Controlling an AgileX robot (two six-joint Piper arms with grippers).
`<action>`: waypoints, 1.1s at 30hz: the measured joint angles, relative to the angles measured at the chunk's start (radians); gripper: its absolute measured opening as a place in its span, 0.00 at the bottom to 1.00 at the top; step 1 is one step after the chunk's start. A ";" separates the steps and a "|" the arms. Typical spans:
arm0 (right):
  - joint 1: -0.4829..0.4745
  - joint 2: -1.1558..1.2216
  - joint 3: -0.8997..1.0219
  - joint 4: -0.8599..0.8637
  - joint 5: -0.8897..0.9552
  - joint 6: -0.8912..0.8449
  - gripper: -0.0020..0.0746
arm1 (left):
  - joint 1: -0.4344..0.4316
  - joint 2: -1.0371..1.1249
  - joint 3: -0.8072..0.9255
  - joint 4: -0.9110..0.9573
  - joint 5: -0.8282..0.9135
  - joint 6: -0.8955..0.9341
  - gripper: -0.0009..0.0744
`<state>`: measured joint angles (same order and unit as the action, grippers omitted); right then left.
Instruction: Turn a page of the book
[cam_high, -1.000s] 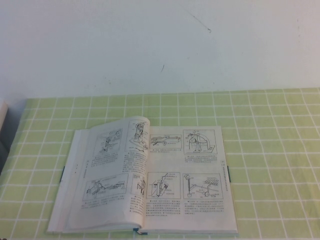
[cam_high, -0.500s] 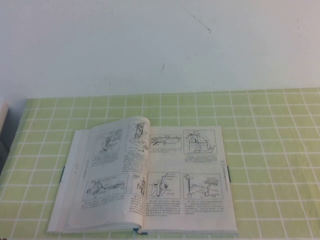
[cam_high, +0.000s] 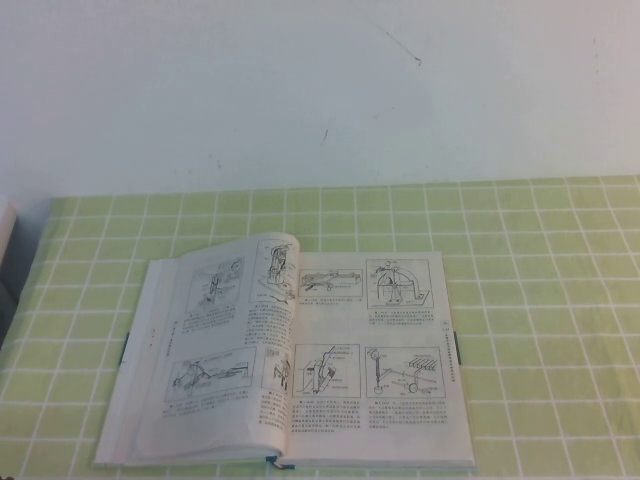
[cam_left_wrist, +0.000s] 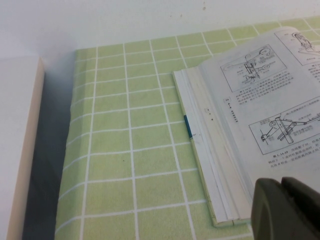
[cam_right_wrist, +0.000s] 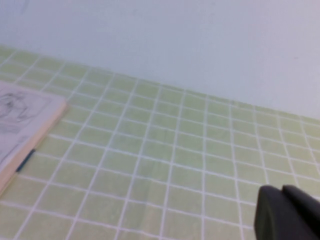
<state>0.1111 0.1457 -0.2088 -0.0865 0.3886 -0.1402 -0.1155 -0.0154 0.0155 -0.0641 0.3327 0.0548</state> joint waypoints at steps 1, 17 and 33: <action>-0.031 -0.020 0.035 0.005 -0.043 0.000 0.03 | 0.000 0.000 0.000 0.000 0.000 0.000 0.01; -0.164 -0.157 0.232 0.033 -0.038 0.016 0.03 | 0.000 0.000 0.000 -0.010 0.000 0.000 0.01; -0.164 -0.157 0.232 0.033 -0.038 0.023 0.03 | 0.000 0.000 0.000 -0.010 0.000 0.000 0.01</action>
<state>-0.0530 -0.0110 0.0234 -0.0538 0.3511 -0.1174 -0.1155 -0.0154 0.0155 -0.0743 0.3327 0.0548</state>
